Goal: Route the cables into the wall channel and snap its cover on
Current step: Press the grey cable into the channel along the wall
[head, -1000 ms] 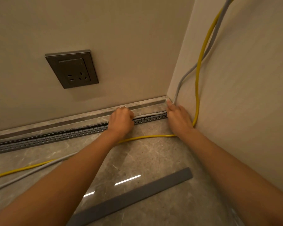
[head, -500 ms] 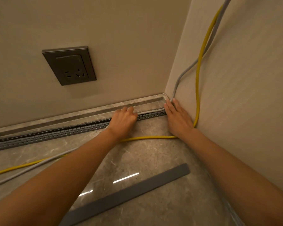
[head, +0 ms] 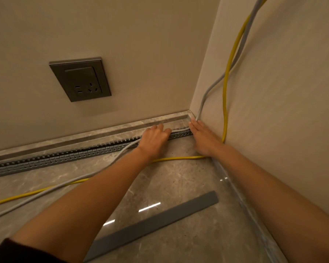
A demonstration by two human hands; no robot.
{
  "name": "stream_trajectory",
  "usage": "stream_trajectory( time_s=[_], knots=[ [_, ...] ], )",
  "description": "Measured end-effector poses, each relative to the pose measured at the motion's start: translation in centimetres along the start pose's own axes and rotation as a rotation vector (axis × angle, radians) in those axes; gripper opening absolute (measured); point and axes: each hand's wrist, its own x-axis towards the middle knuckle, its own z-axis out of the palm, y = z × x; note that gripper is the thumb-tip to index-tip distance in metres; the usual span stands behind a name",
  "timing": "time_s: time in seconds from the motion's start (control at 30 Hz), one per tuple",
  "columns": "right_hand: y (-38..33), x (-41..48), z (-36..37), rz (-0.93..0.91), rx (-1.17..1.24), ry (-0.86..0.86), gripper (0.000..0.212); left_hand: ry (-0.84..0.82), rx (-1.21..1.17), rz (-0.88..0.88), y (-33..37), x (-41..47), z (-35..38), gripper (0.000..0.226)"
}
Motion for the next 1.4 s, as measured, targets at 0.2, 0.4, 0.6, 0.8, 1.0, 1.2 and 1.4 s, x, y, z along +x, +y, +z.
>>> stream_trajectory(
  time_s=[0.2, 0.4, 0.6, 0.8, 1.0, 1.2, 1.4],
  knots=[
    [-0.7, 0.7, -0.2, -0.004, -0.041, -0.014, 0.07, 0.018, 0.019, -0.059, -2.6, -0.7, -0.1, 0.038],
    [-2.0, 1.4, 0.4, 0.037, -0.071, -0.033, 0.062, 0.014, 0.04, -0.078, -2.5, -0.9, 0.8, 0.042],
    [-2.1, 1.4, 0.1, 0.053, -0.044, -0.013, 0.062, 0.095, -0.025, -0.086, -3.1, -1.7, 1.1, 0.035],
    [-4.6, 0.4, 0.6, 0.0, 0.076, 0.232, 0.062, 0.14, -0.173, -0.004, -4.2, -2.6, 0.8, 0.03],
    [-7.8, 0.8, 1.1, -0.197, 0.15, 0.194, 0.057, 0.162, -0.212, -0.202, -5.8, -4.7, 0.8, 0.032],
    [-11.4, 1.5, 1.6, -0.262, 0.164, 0.161, 0.056, 0.06, -0.071, -0.35, -8.6, -7.7, 1.5, 0.031],
    [-13.7, 1.7, 2.3, -0.258, 0.152, 0.21, 0.051, 0.04, 0.055, -0.226, -9.2, -8.4, 1.8, 0.036]
  ],
)
